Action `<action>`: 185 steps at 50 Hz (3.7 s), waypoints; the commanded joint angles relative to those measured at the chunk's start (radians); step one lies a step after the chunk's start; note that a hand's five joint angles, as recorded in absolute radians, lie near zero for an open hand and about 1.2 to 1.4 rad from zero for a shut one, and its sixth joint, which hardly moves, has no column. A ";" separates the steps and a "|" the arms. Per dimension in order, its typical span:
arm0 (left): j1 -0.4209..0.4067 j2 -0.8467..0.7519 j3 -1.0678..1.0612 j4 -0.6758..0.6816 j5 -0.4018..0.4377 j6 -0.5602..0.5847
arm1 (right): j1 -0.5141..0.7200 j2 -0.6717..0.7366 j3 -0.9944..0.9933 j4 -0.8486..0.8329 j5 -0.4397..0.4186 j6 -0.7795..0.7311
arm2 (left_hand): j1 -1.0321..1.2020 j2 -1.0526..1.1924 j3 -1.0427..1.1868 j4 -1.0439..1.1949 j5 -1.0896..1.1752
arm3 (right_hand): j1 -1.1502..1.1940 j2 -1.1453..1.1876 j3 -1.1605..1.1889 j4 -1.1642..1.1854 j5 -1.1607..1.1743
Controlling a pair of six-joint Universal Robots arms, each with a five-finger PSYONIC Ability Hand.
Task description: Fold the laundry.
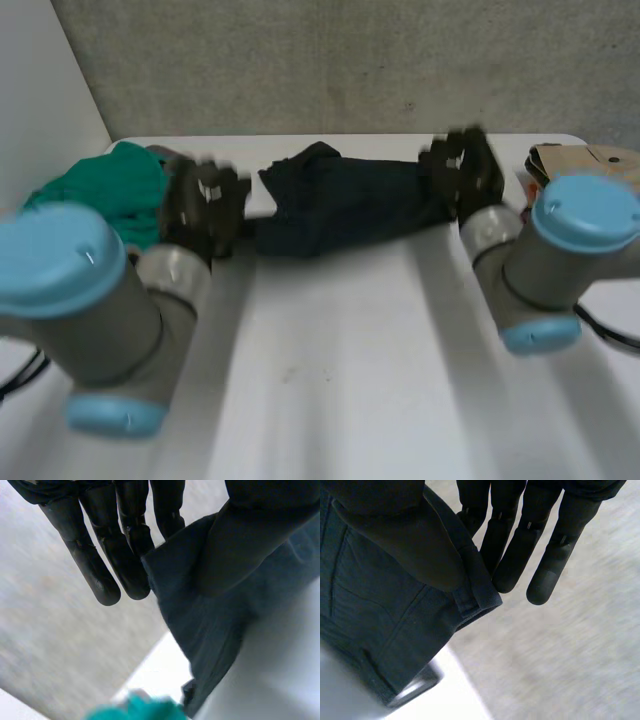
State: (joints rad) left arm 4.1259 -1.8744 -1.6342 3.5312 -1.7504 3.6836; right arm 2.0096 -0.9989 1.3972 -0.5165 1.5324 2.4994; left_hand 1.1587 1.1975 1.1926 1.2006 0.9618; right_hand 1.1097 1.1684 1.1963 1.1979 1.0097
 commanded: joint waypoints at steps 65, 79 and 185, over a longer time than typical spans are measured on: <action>0.244 -0.520 0.471 -0.252 0.469 0.022 | -0.025 -0.463 0.582 0.569 0.000 -0.243 | -0.616 -0.655 -0.650 -0.658 -0.594 | 0.287 0.228 0.200 0.198 0.212; 0.200 -0.517 0.505 -0.247 0.201 0.087 | -0.040 -0.452 0.577 0.527 0.003 -0.243 | 0.238 0.199 0.204 0.196 0.260 | 0.287 0.228 0.200 0.198 0.212; -0.058 -0.333 0.431 -0.058 -0.020 0.242 | -0.109 -0.169 0.162 0.303 0.080 -0.140 | 0.238 0.199 0.204 0.196 0.260 | 0.287 0.228 0.200 0.198 0.212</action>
State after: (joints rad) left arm 4.0235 -1.9738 -1.4535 3.3100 -1.7746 3.7794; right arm 1.8341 -1.3397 1.7377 -0.0595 1.5121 2.3652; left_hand 1.1517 1.1964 1.1929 1.1999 0.9683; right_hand 1.1097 1.1685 1.2010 1.1980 1.0156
